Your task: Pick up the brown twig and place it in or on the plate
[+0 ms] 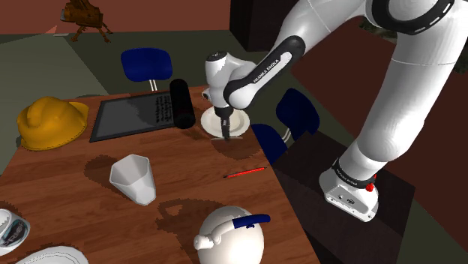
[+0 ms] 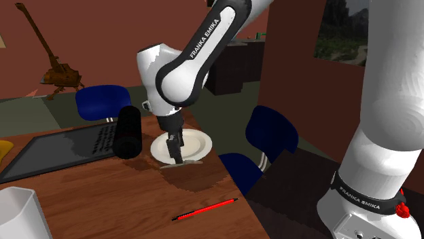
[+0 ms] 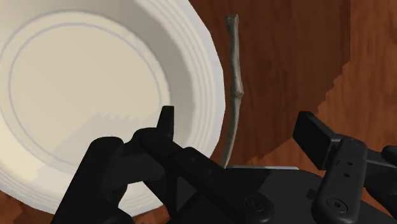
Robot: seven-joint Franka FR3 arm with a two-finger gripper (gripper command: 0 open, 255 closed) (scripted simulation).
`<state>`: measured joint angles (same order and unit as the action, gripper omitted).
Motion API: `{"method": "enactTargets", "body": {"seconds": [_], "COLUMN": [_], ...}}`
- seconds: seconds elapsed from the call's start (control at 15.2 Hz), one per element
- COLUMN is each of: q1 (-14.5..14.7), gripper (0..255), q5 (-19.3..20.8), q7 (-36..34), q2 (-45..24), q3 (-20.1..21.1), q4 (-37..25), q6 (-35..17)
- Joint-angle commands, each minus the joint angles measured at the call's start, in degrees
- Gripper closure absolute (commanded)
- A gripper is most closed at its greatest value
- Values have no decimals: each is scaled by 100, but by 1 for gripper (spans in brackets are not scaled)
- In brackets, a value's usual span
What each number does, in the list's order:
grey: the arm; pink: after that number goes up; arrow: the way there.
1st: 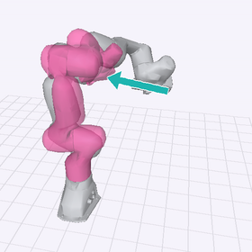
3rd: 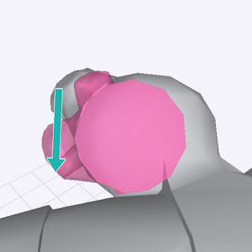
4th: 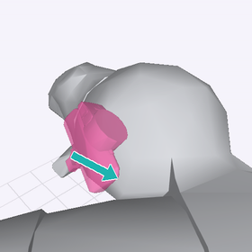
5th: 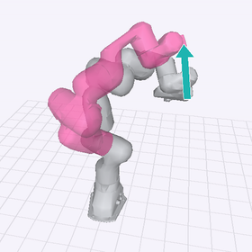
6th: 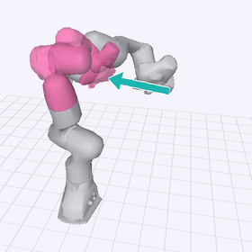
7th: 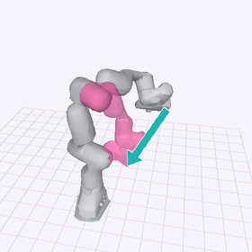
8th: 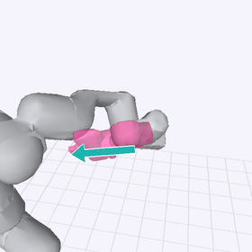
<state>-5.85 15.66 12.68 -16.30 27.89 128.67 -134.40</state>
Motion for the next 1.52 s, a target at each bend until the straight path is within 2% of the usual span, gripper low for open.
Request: {"method": "enactTargets", "body": {"seconds": [0.0, 0.46, 0.92, 0.99, 1.45], "q1": [31, 125, 125, 125, 134], "gripper": [0, 0, 0, 255, 255], "q5": [237, 601, 600, 600, 618], "q7": [396, 153, 153, 153, 160], "q2": [-66, -460, -460, -460, -521], "q3": [41, -156, -156, -156, -172], "q4": [84, 168, 168, 168, 81], "q6": [-6, -422, -421, -421, -394]}}
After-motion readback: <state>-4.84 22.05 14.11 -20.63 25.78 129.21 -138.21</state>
